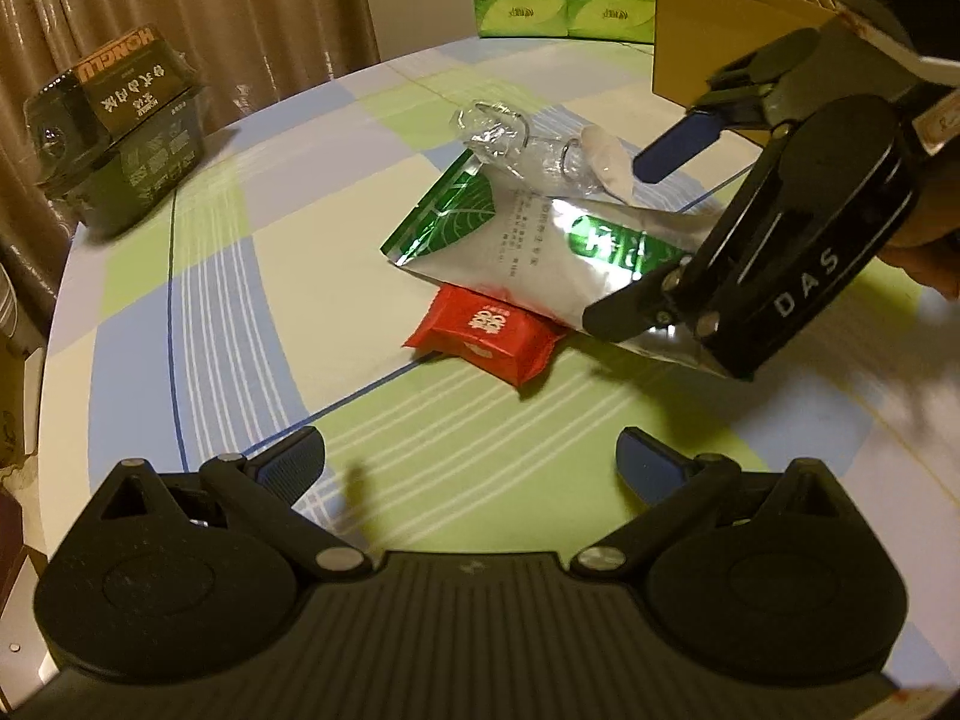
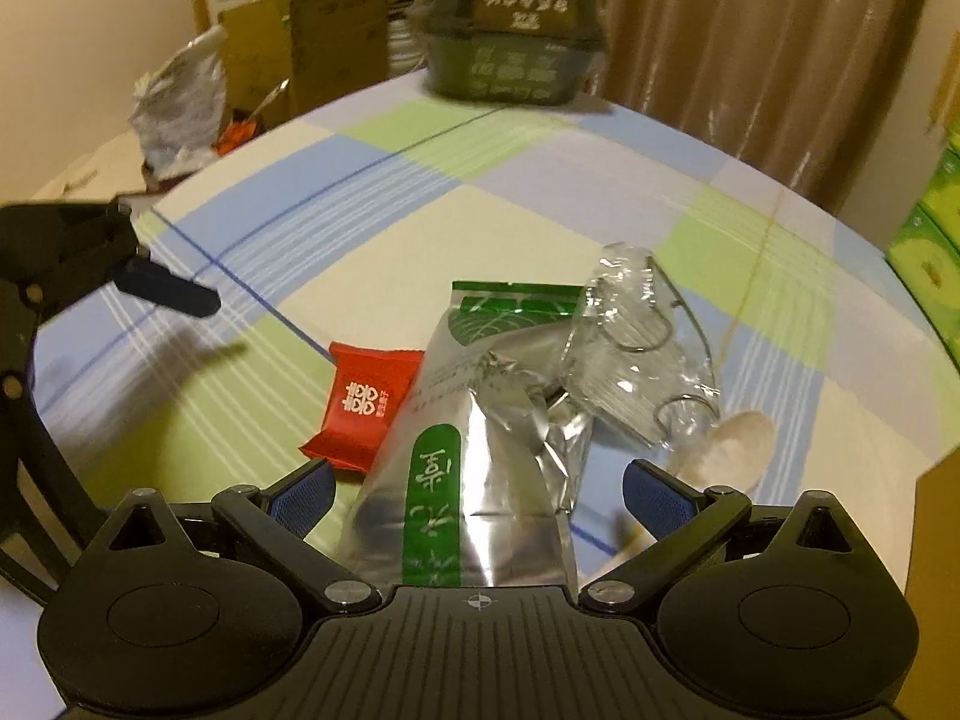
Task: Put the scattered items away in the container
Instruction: 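Grasp the silver-green pouch with the right tool while the left tool grasps the red packet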
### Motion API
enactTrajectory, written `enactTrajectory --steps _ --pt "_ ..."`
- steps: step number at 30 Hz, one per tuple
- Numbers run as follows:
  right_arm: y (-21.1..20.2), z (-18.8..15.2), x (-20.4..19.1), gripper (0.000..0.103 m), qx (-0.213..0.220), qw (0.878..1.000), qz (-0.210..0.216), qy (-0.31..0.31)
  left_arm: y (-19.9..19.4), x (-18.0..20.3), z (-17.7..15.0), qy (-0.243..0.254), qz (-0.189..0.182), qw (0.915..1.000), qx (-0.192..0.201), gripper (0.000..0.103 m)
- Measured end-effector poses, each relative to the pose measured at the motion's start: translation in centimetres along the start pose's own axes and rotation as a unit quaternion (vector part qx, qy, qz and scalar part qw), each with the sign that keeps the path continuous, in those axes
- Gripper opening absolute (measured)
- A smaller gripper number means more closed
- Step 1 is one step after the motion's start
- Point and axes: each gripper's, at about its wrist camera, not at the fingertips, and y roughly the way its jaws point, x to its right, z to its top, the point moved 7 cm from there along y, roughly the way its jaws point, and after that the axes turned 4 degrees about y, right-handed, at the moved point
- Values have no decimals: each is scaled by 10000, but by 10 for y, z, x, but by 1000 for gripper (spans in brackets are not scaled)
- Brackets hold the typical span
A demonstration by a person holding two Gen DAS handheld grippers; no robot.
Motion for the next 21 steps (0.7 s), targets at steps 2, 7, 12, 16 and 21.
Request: enactTrajectory --steps 2,7,12,16,21 --pt "6 -1 1 83 -132 9999 31 42 2 -2 1 -2 -22 10000 26 102" --pt "4 -2 7 63 -175 9995 27 245 5 -4 3 52 -50 9999 81 102" --pt "-11 -6 11 49 -120 9985 123 514 8 -3 7 103 -139 9998 106 102" --pt "-24 -16 16 49 -68 9963 256 820 14 0 19 194 -180 9995 166 101" --pt "-37 -29 20 49 -26 9951 298 946 30 2 37 362 -227 9989 174 99"
